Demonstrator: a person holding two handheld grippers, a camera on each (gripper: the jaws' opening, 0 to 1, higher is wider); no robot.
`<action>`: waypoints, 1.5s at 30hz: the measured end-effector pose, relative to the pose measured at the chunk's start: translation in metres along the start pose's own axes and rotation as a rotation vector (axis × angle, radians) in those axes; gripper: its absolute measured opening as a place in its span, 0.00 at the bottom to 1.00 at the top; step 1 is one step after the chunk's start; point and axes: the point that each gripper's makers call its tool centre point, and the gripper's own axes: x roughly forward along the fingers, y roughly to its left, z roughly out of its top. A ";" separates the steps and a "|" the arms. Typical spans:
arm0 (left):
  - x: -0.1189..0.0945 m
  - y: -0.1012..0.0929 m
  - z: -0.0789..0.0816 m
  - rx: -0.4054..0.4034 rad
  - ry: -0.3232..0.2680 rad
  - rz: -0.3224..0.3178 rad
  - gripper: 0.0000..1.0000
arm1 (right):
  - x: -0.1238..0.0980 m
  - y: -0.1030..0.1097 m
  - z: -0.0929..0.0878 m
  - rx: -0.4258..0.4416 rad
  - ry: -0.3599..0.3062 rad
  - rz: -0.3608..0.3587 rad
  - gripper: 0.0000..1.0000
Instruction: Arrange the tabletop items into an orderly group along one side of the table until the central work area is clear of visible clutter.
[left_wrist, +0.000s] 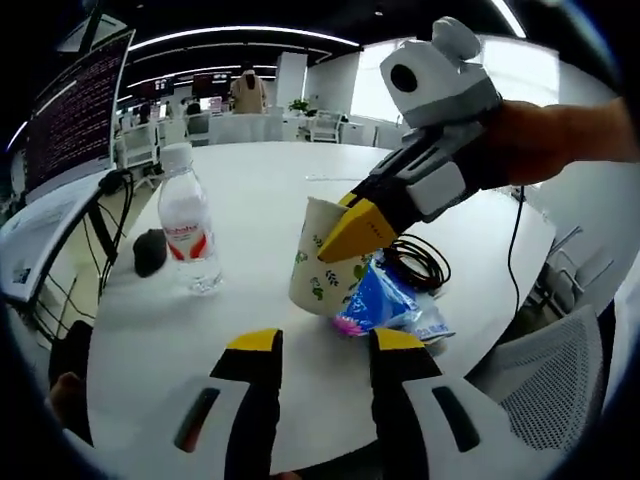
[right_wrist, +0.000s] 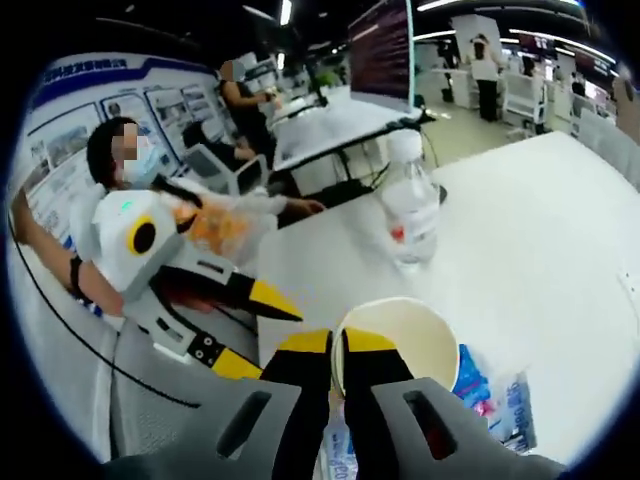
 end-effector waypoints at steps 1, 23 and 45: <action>0.000 0.001 -0.001 -0.003 0.001 0.002 0.33 | 0.002 -0.002 0.000 -0.014 0.007 -0.005 0.01; 0.000 -0.002 -0.004 -0.049 0.000 -0.001 0.33 | 0.055 -0.039 0.006 -0.407 0.222 -0.089 0.00; -0.005 -0.006 -0.006 -0.066 -0.009 -0.005 0.32 | 0.078 -0.059 0.003 -0.535 0.314 -0.107 0.00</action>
